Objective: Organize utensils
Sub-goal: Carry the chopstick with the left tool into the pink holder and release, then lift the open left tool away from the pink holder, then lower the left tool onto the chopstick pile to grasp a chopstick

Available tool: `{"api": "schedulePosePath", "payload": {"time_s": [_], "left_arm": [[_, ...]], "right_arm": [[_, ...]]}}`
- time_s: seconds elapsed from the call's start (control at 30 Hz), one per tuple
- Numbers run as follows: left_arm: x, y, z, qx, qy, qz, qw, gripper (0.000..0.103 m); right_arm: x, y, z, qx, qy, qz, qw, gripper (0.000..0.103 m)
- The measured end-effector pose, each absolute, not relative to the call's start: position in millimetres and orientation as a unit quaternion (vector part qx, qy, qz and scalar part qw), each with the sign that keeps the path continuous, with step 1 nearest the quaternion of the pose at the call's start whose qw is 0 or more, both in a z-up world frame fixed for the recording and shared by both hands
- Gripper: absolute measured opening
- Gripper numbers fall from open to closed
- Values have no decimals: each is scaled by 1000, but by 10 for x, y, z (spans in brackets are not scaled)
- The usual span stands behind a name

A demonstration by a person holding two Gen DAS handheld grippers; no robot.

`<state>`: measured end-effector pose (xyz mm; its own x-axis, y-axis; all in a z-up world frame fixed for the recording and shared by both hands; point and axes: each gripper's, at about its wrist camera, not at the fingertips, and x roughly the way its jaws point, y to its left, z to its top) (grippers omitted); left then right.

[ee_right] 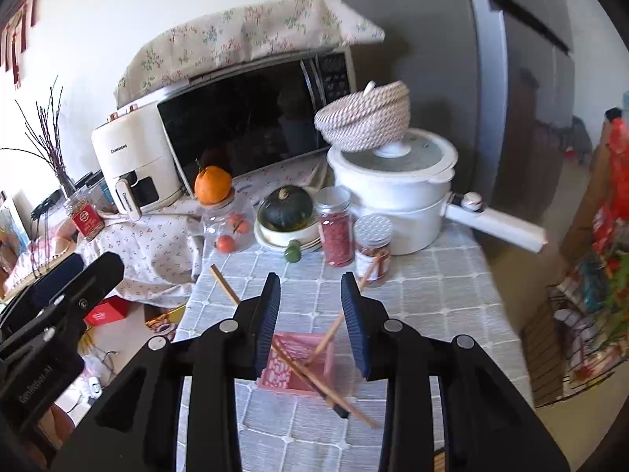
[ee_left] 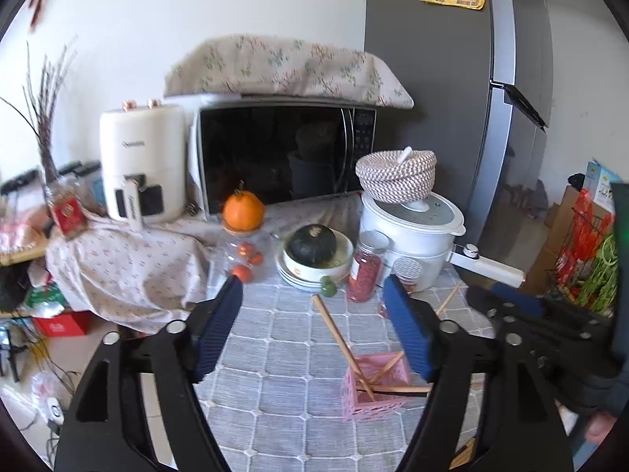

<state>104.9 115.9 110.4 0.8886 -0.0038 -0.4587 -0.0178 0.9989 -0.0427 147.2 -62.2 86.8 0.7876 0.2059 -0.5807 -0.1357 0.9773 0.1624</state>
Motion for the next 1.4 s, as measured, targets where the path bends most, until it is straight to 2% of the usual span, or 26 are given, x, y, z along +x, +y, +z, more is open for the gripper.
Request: {"api": "schedulePosePath", "payload": {"time_s": [0.1, 0.3, 0.47, 0.67, 0.77, 0.97, 1.23, 1.4], "left_arm": [[916, 1095, 1091, -16, 232, 14, 972, 79], [714, 996, 1081, -27, 238, 10, 971, 83], [534, 867, 1088, -22, 238, 12, 971, 84], [328, 752, 1024, -31, 244, 15, 969, 90], [228, 707, 982, -36, 247, 16, 968, 93], [89, 632, 911, -34, 260, 17, 965, 96], [-55, 528, 855, -27, 276, 13, 961, 96], [-99, 467, 807, -15, 288, 11, 957, 96]], "right_arm": [[1315, -669, 919, 42, 306, 76, 948, 38], [1030, -797, 983, 37, 303, 61, 950, 52], [762, -926, 984, 34, 295, 44, 954, 58], [451, -1084, 938, 32, 281, 14, 959, 71], [349, -1181, 900, 43, 290, 1, 956, 74], [196, -1296, 822, 54, 300, -17, 952, 90], [-8, -1382, 756, 57, 312, -31, 948, 97], [-149, -1469, 676, 62, 328, -30, 942, 97]]}}
